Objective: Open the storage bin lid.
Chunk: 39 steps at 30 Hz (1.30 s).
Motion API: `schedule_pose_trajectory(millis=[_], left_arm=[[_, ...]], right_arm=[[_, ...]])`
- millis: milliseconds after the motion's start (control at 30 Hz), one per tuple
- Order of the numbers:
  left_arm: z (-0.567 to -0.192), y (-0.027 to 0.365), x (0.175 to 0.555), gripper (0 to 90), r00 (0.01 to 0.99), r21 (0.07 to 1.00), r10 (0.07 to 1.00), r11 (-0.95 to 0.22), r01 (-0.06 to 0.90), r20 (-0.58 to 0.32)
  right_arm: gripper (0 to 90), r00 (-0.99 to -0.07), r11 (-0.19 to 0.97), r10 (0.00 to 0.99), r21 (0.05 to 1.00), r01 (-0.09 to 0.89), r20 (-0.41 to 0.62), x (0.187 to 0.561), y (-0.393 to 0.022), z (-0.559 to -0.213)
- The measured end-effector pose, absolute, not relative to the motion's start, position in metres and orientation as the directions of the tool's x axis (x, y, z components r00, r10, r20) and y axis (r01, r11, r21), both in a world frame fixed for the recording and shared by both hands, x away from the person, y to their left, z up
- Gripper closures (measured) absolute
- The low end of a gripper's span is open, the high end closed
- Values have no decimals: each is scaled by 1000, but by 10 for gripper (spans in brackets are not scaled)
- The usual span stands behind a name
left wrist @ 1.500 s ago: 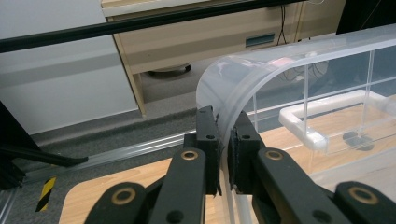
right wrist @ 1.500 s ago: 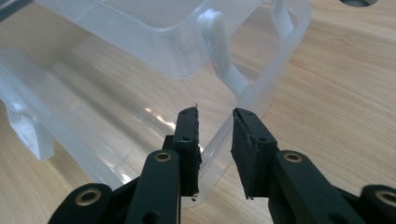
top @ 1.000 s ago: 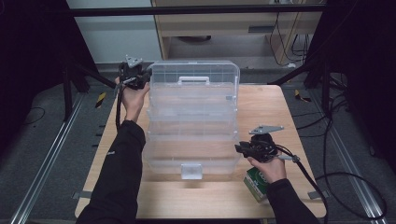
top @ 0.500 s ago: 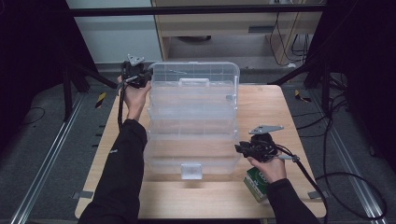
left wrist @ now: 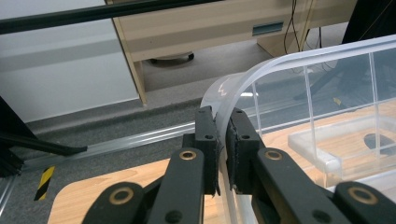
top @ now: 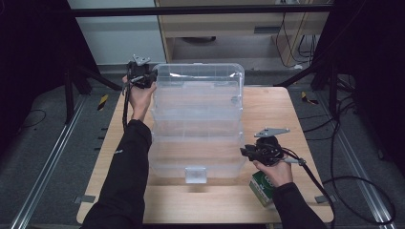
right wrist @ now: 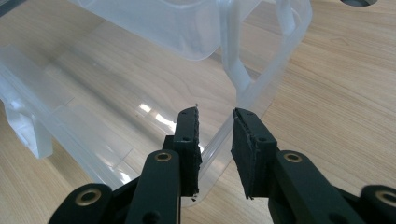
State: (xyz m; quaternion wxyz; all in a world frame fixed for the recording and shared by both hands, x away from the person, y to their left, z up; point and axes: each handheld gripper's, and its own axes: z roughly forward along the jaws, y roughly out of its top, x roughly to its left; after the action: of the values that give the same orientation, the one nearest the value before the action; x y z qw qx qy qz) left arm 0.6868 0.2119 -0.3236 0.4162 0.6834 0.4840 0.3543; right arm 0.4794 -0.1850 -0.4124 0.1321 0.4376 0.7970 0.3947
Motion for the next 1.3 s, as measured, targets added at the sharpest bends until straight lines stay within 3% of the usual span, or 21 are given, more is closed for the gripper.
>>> schedule_pose_trajectory(millis=[400, 667, 700, 800, 833, 933, 1300], left_arm=[[-327, 212, 694, 824, 282, 910, 958, -156, 384, 45], [-331, 211, 701, 721, 320, 902, 946, -185, 390, 55], [-332, 211, 702, 668, 325, 903, 944, -184, 389, 52], [-335, 211, 704, 619, 337, 902, 939, -206, 380, 73], [-335, 212, 703, 546, 339, 911, 939, -195, 363, 66], [-329, 214, 699, 490, 342, 924, 938, -185, 334, 64], [-316, 241, 651, 445, 379, 925, 925, -173, 338, 34]], right_arm=[[720, -585, 337, 805, 734, 589, 99, 479, -181, -410], [719, -587, 340, 804, 734, 587, 98, 479, -181, -410], [719, -588, 340, 803, 735, 586, 98, 479, -182, -410], [719, -588, 337, 803, 737, 585, 100, 479, -182, -411], [719, -588, 332, 802, 740, 585, 105, 479, -183, -411], [719, -586, 331, 803, 738, 588, 107, 479, -182, -411], [715, -578, 318, 807, 731, 603, 125, 479, -183, -411]])
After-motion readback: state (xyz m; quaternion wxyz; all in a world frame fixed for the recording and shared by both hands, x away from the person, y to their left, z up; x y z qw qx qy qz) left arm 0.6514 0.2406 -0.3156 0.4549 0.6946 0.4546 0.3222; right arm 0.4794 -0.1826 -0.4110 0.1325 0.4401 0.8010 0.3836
